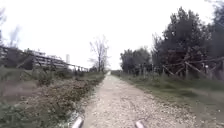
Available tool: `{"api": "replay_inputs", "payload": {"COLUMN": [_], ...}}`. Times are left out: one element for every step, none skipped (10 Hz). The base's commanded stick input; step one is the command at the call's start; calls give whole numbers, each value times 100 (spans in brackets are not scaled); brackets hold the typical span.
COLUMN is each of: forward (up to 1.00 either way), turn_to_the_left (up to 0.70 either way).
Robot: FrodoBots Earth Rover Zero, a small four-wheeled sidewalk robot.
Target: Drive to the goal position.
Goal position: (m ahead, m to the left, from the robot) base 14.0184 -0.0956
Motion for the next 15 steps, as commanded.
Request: {"api": "replay_inputs", "payload": {"forward": [50, 50, 50, 50, 50, 50, 50, 50, 50, 50, 50, 50, 50, 50, 50], "turn_to_the_left": [0, 0, 0, 0, 0, 0, 0, 0, 0, 0, 0, 0, 0, 0, 0]}}
